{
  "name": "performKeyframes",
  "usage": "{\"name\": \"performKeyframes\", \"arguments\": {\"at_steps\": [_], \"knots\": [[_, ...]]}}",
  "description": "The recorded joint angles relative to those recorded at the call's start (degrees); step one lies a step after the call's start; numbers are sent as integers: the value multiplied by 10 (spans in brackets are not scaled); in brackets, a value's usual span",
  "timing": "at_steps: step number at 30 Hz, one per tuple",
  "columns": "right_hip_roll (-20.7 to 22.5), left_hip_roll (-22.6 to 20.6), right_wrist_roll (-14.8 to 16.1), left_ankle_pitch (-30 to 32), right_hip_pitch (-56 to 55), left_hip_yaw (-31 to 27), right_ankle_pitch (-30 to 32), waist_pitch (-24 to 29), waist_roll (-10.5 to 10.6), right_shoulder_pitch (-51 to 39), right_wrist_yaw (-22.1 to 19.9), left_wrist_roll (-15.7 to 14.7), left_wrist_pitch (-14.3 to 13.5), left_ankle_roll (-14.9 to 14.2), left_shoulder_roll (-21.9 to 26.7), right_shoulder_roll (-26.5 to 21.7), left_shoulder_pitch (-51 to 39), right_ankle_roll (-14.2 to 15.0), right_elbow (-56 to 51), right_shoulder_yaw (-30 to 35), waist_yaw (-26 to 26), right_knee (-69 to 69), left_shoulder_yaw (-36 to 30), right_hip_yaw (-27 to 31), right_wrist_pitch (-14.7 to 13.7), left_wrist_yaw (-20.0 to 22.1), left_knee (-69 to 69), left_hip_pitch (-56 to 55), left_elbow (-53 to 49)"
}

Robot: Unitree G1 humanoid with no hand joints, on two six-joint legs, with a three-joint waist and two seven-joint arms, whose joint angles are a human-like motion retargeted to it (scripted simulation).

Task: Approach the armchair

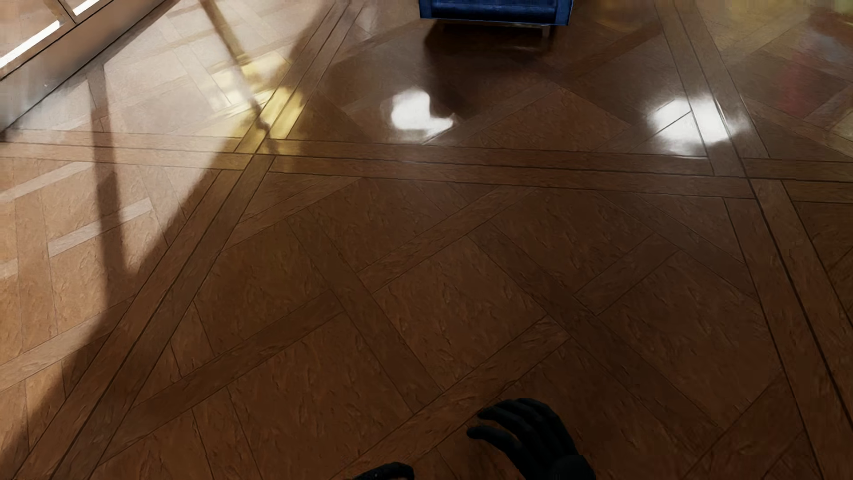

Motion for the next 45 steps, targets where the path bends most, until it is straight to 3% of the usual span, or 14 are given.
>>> {"name": "performKeyframes", "arguments": {"at_steps": [1, 6, 11, 14, 16, 20, 22, 26, 30, 33, 35, 38, 42, 45], "knots": [[7, -2, 9, -41, 20, -6, -14, 2, 2, -7, 0, 4, 3, -13, -1, -4, 1, -3, 2, 13, 1, 2, 5, -10, 9, 9, 6, -30, 2], [27, -47, 19, -175, 120, 14, -47, 6, -8, -11, 0, 31, 27, 57, 9, -25, 50, -9, 43, 63, 17, -29, 66, -29, 19, -1, -220, -132, -29], [41, -143, 43, -72, 210, -19, -40, 2, -32, -22, 0, 54, 18, 43, -18, -35, 97, -4, 47, 80, 34, -104, 152, -21, 20, -20, -577, -135, -30], [40, -170, 60, 27, 253, -64, -24, 0, -51, -26, 0, 87, -1, 74, -41, -44, 127, 5, 59, 90, 40, -96, 215, 2, 23, -28, -535, -127, -39], [17, -177, 61, 2, 255, -41, 39, -2, -74, -30, 0, 114, -18, 73, -64, -43, 128, 23, 77, 83, 42, -50, 236, 18, 24, 9, -513, -107, -39], [-55, -194, 35, -76, 137, 9, 247, 1, -119, -42, 2, 108, -31, 101, -74, -98, 129, 141, 113, 115, 45, 237, 225, 53, 28, -21, -481, -54, -31], [-110, -206, 37, -116, 45, 40, 316, 8, -141, -59, 1, 96, -38, 110, -78, -119, 112, 149, 107, 135, 49, 386, 200, 56, 29, -1, -458, -30, -34], [-117, -219, 31, -191, -88, 63, 107, 18, -165, -62, 0, 73, -24, 112, -89, -130, 99, 119, 61, 108, 39, 419, 158, 106, 28, 16, -425, 33, -47], [-125, -215, 0, -237, -153, 48, 32, 19, -160, -40, 0, 46, -11, 108, -78, -115, 87, 49, 46, 72, 16, 178, 111, 81, 33, 16, -437, 99, -27], [-110, -210, -7, -249, -154, 39, 109, 15, -148, -25, 0, 36, -7, 104, -79, -84, 79, 68, 35, 36, 9, -78, 103, 48, 25, 16, -472, 147, -29], [-89, -210, -23, -258, -160, 32, 89, 12, -138, -22, 0, 32, 0, 100, -79, -77, 82, 124, 31, 20, 6, -153, 107, 77, 14, 16, -481, 178, -31], [-65, -195, -28, -251, -151, 20, 186, 7, -120, -26, 0, 25, 4, 91, -75, -54, 97, 58, 16, 8, 4, -92, 124, 86, 6, 16, -480, 233, -29], [-32, -144, -20, -107, -92, 5, 140, -7, -79, -16, 0, 44, -12, 62, -70, -30, 77, 10, 17, -5, 3, -66, 112, 50, -5, 16, -385, 238, 0], [-6, -80, -26, 26, -50, 12, 95, -10, -52, -18, 1, 12, -7, -16, -32, -20, 32, 2, 40, 5, -1, -68, 34, 12, -9, 14, -170, 135, 23]]}}
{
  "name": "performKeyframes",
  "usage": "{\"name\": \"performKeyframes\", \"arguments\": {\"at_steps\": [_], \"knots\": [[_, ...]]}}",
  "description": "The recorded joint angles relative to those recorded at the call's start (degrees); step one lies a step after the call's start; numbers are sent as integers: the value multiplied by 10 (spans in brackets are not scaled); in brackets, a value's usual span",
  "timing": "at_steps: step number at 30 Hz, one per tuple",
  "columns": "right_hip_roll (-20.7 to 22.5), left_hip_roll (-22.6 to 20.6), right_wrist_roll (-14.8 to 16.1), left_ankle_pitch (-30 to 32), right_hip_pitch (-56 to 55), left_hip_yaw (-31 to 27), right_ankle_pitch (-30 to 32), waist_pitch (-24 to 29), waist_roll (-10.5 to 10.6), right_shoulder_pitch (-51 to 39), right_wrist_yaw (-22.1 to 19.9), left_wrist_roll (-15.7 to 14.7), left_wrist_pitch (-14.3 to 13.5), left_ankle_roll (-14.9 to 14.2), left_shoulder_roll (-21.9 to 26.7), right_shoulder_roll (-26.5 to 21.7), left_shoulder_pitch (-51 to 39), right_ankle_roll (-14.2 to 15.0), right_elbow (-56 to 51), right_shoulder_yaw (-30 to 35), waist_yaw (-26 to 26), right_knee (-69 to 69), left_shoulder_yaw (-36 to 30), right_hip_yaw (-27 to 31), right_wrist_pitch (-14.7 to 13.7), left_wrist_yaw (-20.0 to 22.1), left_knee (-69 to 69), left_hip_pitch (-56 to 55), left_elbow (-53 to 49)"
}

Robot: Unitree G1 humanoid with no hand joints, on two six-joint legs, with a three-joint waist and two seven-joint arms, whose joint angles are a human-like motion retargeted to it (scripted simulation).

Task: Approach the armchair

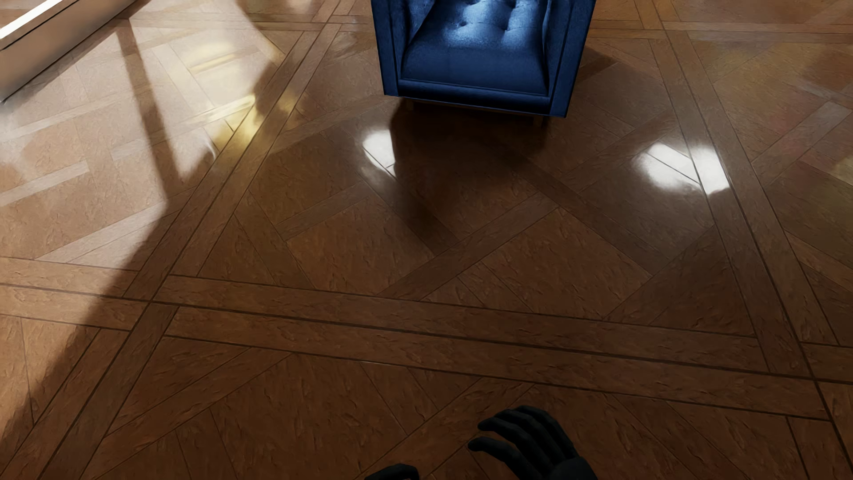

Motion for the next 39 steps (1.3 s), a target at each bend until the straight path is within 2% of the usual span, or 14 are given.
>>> {"name": "performKeyframes", "arguments": {"at_steps": [4, 9, 11, 16, 18, 22, 25, 27, 29, 30, 33, 35, 38, 39], "knots": [[36, 41, 32, -95, 40, -26, -70, 9, 27, -10, 0, -19, 23, 21, 22, 11, -22, -20, -9, 17, 2, 45, -20, -33, 3, 2, 194, -159, -29], [58, 33, 34, -220, 127, -13, -119, 15, 29, -6, -1, 20, 35, 63, 33, -2, 13, -27, 19, 44, 12, 37, 22, -34, 11, 0, 3, -257, -48], [63, 15, 40, -186, 159, 4, -128, 15, 26, -8, -1, 27, 32, 77, 31, -2, 21, -28, 17, 54, 19, 18, 38, -28, 15, -1, -129, -276, -51], [72, -52, 55, -99, 241, -23, -137, 12, 11, -13, 0, 38, 26, 29, 10, -17, 40, -25, 13, 70, 29, -28, 80, -2, 23, -14, -402, -261, -45], [69, -75, 65, -36, 277, -53, -131, 9, 1, -11, 0, 54, 16, 92, 1, -17, 47, -23, 19, 65, 32, -29, 105, 14, 22, -20, -373, -251, -49], [26, -90, 67, -58, 289, -10, -17, 1, -34, 14, -1, 90, -5, 119, -31, -1, 38, 31, 48, 28, 40, 51, 138, 47, 18, 2, -348, -196, -67], [-9, -101, 38, -121, 196, 33, 124, 5, -56, -5, 0, 90, -6, 131, -35, -54, 44, 144, 51, 56, 45, 272, 128, 89, 13, 0, -305, -170, -43], [-71, -107, 35, -158, 105, 67, 235, 12, -71, -23, 0, 73, -11, 133, -48, -73, 44, 147, 48, 73, 52, 430, 119, 51, 14, 2, -286, -150, -49], [-106, -121, 42, -187, 26, 84, 141, 17, -86, -26, 0, 61, -15, 135, -55, -71, 33, 151, 39, 70, 47, 509, 107, 83, 17, 2, -278, -123, -62], [-129, -128, 45, -204, -7, 88, 71, 18, -92, -33, -1, 67, -11, 134, -54, -78, 39, 128, 36, 68, 42, 515, 98, 84, 18, 2, -269, -112, -66], [-149, -136, 20, -244, -75, 79, -63, 20, -98, -27, -1, 50, -5, 132, -43, -81, 39, 50, 17, 56, 23, 400, 64, 71, 26, 2, -259, -72, -44], [-149, -136, 14, -258, -100, 69, -74, 21, -94, -21, -1, 40, 0, 129, -42, -72, 35, 33, 7, 46, 12, 256, 52, 42, 25, 2, -273, -44, -39], [-119, -134, 14, -267, -102, 52, 7, 17, -84, -13, 0, 33, 2, 125, -47, -58, 31, 56, 6, 33, 7, -4, 51, 15, 23, 2, -309, -1, -46], [-107, -135, 11, -272, -102, 47, 10, 16, -81, -11, 0, 31, 3, 123, -47, -57, 32, 88, 6, 29, 8, -65, 52, 24, 21, 2, -316, 14, -49]]}}
